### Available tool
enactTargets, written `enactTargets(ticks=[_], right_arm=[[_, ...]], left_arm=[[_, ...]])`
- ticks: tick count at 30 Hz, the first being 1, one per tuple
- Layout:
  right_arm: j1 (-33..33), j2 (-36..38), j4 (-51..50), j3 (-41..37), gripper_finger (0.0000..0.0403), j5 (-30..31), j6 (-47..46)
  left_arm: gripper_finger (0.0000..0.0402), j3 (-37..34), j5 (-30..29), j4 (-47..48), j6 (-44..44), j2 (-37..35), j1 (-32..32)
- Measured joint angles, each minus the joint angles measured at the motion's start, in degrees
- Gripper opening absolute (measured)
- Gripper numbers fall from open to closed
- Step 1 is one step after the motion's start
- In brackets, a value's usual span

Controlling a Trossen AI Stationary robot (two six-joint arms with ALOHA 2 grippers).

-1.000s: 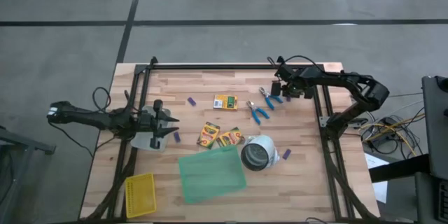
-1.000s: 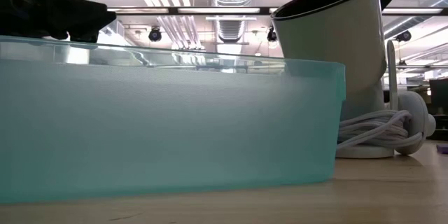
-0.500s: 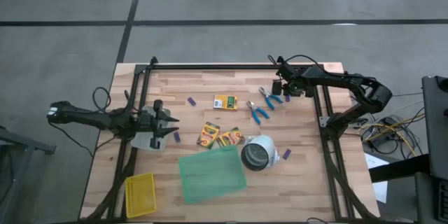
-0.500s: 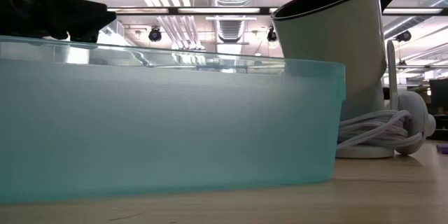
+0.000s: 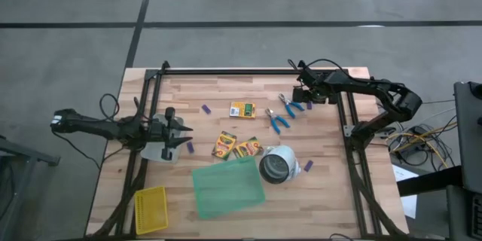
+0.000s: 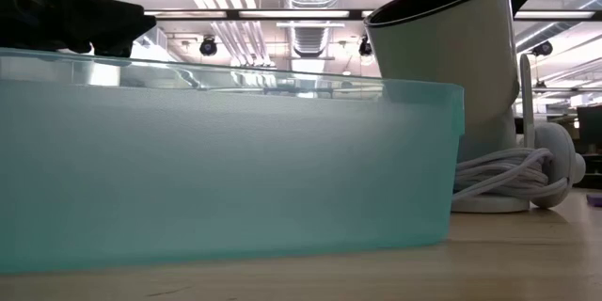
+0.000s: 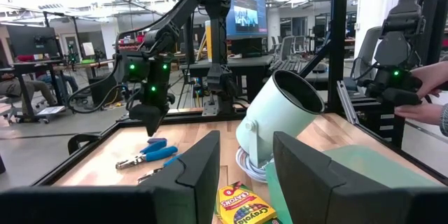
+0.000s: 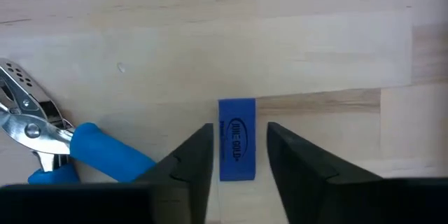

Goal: Pick & Place School Supplies
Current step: Put the blue eraser into the green bin

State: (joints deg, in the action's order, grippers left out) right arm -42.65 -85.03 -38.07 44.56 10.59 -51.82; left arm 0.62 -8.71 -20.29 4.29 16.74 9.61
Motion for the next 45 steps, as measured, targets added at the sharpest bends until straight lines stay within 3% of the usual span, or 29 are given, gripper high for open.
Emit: enactTargets(ticks=[7, 28, 40, 45], right_arm=[[0.02, -0.33, 1.46, -0.11, 0.0181, 0.04, 0.00], [0.04, -6.32, 3.11, -0.44, 0.0169, 0.11, -0.02], [0.05, -6.12, 3.43, -0.48, 0.0082, -0.17, -0.02], [0.15, -6.12, 3.31, -0.52, 0.0067, -0.09, 0.85]], left_arm=[[0.0139, 0.00, 0.01, -0.02, 0.00, -0.01, 0.00], [0.0139, 0.00, 0.00, 0.00, 0.00, 0.01, 0.00], [0.0139, 0.00, 0.02, 0.00, 0.00, 0.01, 0.00], [0.0139, 0.00, 0.01, -0.02, 0.00, -0.01, 0.00]])
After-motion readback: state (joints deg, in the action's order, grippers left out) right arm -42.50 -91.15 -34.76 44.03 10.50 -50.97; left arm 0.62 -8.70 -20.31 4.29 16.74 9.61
